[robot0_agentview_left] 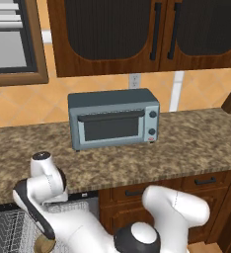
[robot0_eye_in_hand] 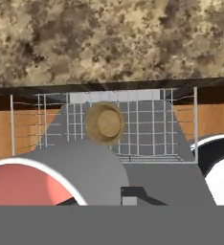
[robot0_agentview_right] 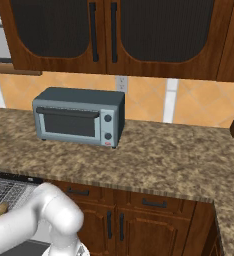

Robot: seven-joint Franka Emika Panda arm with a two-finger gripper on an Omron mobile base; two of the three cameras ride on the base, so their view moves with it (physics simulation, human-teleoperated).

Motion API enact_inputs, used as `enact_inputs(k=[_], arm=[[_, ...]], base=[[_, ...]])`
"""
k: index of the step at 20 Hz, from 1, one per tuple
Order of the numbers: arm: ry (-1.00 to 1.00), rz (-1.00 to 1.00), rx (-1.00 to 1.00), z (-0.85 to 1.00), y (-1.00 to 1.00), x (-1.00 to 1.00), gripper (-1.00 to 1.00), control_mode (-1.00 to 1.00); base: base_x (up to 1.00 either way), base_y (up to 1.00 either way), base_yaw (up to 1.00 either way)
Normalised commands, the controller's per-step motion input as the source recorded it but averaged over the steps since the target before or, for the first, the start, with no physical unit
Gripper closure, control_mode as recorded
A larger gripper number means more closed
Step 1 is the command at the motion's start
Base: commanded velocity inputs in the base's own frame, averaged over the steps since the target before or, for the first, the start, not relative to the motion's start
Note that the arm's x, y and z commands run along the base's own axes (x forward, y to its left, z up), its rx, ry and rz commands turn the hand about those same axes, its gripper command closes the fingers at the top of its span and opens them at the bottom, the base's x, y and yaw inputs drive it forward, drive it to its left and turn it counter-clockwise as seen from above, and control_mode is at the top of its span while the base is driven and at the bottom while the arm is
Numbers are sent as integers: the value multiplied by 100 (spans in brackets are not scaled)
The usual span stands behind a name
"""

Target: Pick up the cup and bowl from the counter, place them in the dishwasher, and close the dishwasher door.

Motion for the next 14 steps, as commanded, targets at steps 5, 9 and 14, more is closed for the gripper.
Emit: enact_inputs(k=[5, 9, 14], arm=[[0, -25, -13, -51, -31, 1, 100, -100], [5, -29, -7, -8, -7, 22, 100, -100], [2, -15, -2, -10, -3, 29, 100, -100]], base=[[0, 0, 0], [0, 0, 0], [0, 0, 0]])
